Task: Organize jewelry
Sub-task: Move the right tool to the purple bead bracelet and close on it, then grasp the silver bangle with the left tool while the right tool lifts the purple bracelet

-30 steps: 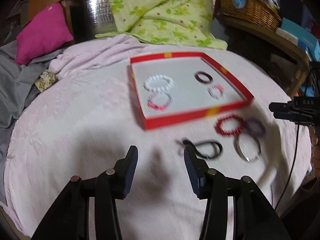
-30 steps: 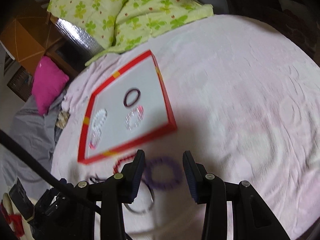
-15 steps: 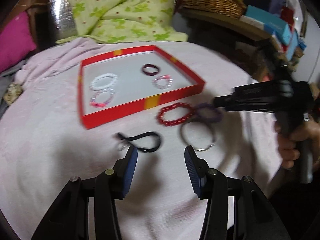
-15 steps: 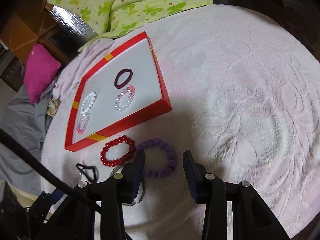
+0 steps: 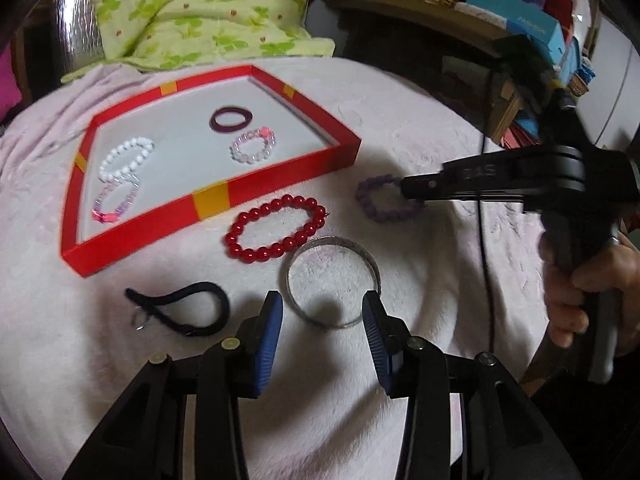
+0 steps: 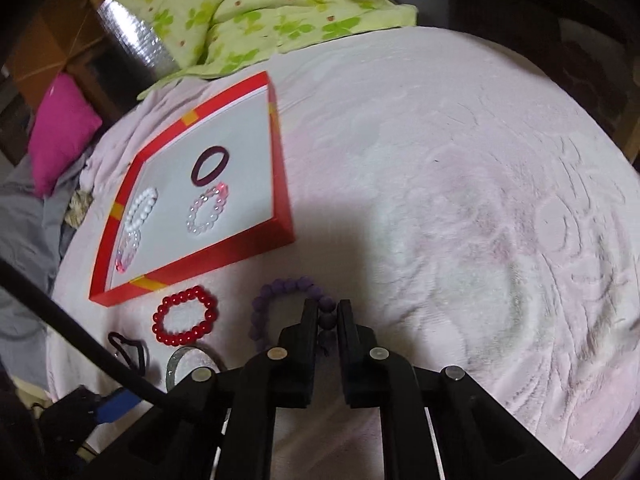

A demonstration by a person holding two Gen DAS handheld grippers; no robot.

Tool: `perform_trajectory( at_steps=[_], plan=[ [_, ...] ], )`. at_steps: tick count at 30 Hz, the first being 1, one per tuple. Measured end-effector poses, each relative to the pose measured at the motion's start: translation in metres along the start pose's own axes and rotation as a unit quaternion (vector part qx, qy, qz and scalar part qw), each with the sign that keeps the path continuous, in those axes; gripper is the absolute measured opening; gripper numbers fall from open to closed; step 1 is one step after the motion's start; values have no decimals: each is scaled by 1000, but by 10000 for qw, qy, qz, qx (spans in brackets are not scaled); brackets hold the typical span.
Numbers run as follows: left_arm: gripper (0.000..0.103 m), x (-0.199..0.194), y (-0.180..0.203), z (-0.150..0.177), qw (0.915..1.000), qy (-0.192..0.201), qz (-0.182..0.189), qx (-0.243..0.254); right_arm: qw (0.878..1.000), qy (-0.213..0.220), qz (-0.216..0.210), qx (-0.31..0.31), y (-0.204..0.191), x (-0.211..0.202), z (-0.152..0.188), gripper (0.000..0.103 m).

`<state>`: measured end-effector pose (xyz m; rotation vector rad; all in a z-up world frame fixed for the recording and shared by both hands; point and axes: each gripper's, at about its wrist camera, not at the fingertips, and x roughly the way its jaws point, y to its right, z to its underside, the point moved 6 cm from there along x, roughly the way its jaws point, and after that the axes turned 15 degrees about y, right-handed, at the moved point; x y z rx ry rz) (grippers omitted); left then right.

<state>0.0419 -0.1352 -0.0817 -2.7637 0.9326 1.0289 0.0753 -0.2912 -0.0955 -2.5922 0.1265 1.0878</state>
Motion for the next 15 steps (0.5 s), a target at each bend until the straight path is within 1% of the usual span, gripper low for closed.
perform_trajectory(
  at_steps=[3, 4, 5, 6, 8, 10, 11, 12, 15],
  plan=[
    [44, 10, -1, 2, 9995, -205, -99, -238, 10000, -90, -14, 30, 2, 1, 2, 11],
    [44, 10, 1, 1, 9993, -218, -88, -286, 9999, -124, -28, 45, 3, 2, 3, 11],
    [48, 9, 2, 0, 9994, -192, -64, -284, 9999, -138, -37, 53, 3, 2, 4, 11],
    [57, 8, 5, -2, 9996, -143, -47, -255, 9999, -146, -54, 65, 3, 2, 4, 11],
    [63, 7, 9, -5, 9996, -68, -67, -253, 9998, -144, -88, 101, 3, 2, 3, 11],
    [64, 8, 12, -7, 9995, -71, -21, -306, 9998, -149, -95, 127, 5, 1, 3, 11],
    [68, 10, 13, -6, 9994, -97, -33, -321, 9997, -160, -98, 140, 6, 1, 3, 11],
    [70, 11, 14, -6, 9994, -114, -64, -322, 9997, -172, -103, 151, 8, 1, 4, 11],
    [73, 21, 16, -4, 9992, -196, -244, -229, 9995, -195, -125, 196, 13, 0, 4, 11]
  ],
)
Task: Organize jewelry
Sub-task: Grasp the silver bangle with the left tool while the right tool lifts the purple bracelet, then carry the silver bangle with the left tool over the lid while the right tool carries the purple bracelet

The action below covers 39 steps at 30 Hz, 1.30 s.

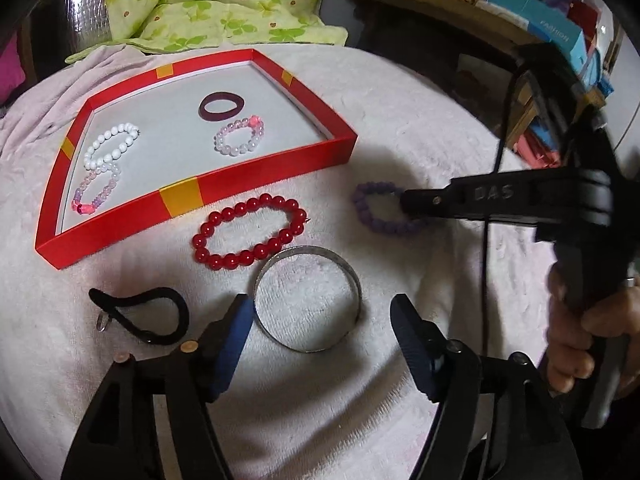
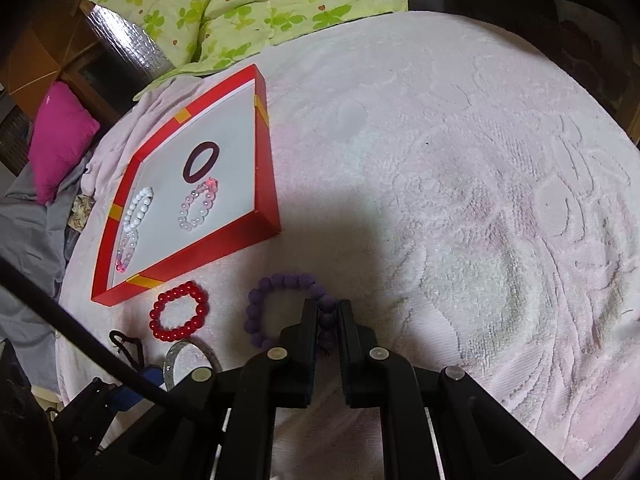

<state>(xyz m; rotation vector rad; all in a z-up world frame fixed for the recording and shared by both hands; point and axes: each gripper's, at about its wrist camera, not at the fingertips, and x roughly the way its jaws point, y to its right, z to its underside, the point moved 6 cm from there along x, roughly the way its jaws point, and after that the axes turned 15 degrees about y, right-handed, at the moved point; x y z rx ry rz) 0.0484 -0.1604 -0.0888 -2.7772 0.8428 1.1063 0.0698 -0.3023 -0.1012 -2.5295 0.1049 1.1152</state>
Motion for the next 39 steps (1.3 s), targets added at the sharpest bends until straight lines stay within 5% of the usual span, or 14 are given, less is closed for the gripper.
perform_trajectory(
  at_steps=[6, 9, 26, 39],
  plan=[
    [72, 11, 7, 4, 9991, 82, -258, 317, 10000, -29, -41, 50, 0, 0, 1, 11],
    [62, 9, 6, 4, 9985, 200, -319, 409, 10000, -3, -47, 25, -3, 0, 0, 11],
    [62, -61, -14, -5, 9971, 696, 180, 238, 9957, 533, -747, 159, -46, -22, -14, 11],
    [62, -91, -63, -32, 9919, 1244, -170, -176, 9897, 865, -1135, 128, -73, -36, -19, 11]
  ],
)
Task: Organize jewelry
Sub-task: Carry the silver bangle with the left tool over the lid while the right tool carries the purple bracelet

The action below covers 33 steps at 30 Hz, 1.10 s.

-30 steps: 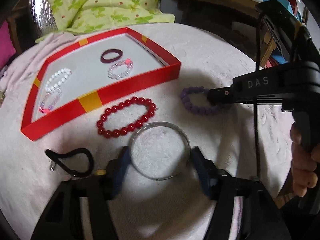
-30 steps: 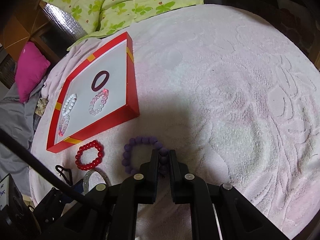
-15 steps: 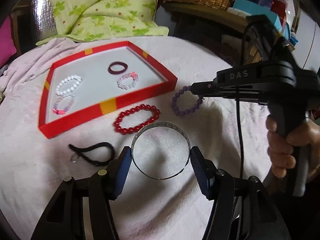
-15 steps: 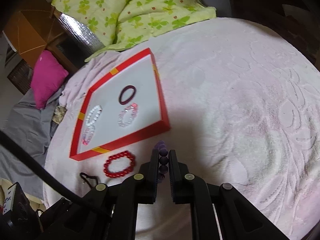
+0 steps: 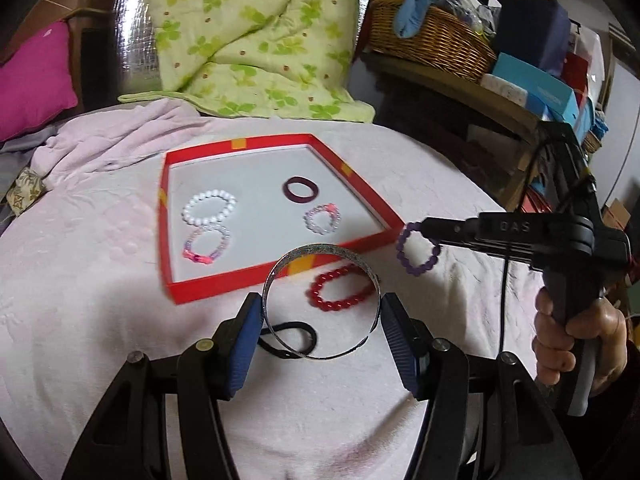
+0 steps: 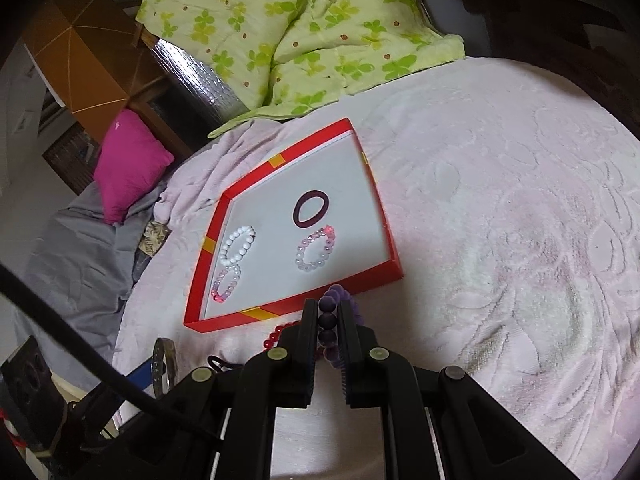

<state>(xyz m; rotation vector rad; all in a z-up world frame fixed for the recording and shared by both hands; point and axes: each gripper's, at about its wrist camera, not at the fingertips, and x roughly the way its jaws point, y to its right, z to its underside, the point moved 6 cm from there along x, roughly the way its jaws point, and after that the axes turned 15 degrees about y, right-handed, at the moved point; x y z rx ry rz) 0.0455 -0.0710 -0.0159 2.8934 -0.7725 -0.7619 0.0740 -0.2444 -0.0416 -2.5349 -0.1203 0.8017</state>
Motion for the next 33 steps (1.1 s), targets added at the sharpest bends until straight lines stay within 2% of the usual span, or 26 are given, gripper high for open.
perform_trajectory(
  at_steps=[20, 29, 33],
  plan=[
    [62, 16, -18, -13, 9997, 9, -190, -179, 9995, 276, -134, 102, -4, -7, -13, 11],
    [62, 52, -31, -25, 9991, -68, -304, -298, 9990, 392, -48, 185, -7, 16, -37, 11],
    [62, 72, -41, -29, 9981, -131, -337, -506, 9987, 456, -8, 209, -9, 35, -52, 11]
  ],
)
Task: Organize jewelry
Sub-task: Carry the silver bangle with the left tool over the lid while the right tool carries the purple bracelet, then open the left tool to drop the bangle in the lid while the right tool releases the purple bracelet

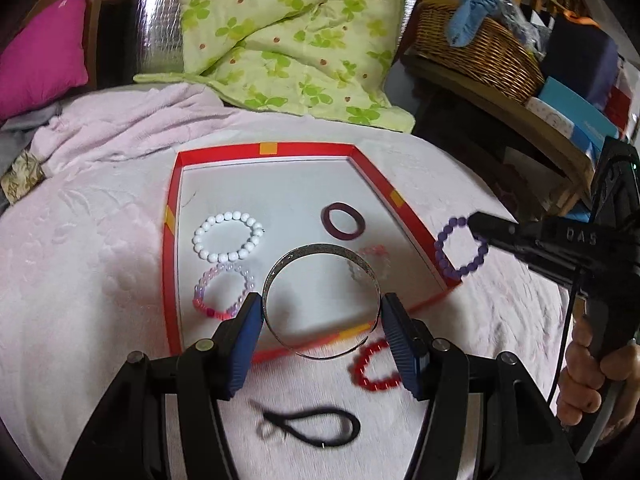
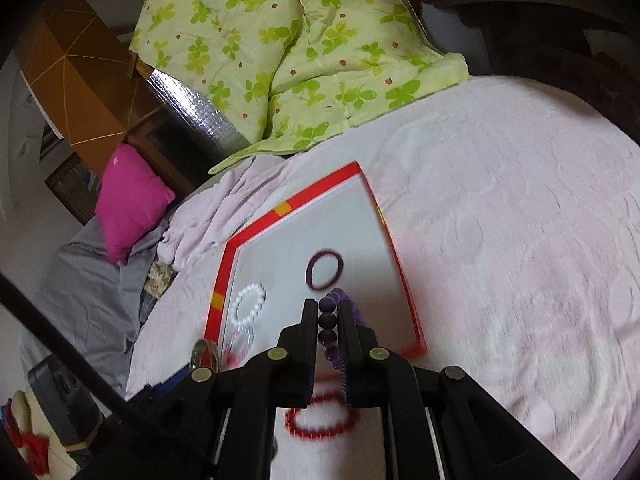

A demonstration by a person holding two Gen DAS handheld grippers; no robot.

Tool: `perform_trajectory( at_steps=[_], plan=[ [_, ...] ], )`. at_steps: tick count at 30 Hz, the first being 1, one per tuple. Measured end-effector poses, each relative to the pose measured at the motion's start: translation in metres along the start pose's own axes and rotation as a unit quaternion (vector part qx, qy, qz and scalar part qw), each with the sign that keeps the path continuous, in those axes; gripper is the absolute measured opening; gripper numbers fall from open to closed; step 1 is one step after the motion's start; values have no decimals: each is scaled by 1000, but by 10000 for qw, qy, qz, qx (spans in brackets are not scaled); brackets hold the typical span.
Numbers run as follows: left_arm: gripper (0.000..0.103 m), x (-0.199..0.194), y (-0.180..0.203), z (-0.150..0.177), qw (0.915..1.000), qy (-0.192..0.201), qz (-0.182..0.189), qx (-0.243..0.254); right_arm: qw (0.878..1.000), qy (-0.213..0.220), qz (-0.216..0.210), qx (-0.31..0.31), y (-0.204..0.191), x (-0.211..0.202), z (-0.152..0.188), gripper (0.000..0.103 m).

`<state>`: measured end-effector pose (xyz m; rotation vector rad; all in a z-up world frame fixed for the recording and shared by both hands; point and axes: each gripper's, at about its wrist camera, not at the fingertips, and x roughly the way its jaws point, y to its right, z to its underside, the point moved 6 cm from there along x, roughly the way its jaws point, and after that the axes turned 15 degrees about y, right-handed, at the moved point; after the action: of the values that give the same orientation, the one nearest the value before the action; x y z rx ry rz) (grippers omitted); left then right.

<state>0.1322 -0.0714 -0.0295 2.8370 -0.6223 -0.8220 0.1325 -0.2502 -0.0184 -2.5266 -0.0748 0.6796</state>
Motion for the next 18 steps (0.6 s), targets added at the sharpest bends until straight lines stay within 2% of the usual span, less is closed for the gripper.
perform_trajectory(
  at_steps=[10, 14, 18],
  plan=[
    [62, 42, -4, -8, 9997, -246, -13, -45, 9998, -10, -126, 179, -15, 83, -42, 11],
    [62, 53, -11, -8, 9992, -382, -136, 10, 9991, -236, -260, 223, -27, 123, -45, 11],
    [62, 60, -14, -8, 9988, -487, -97, -50, 9970, -390, -553, 387, -40, 156, -36, 11]
  ],
)
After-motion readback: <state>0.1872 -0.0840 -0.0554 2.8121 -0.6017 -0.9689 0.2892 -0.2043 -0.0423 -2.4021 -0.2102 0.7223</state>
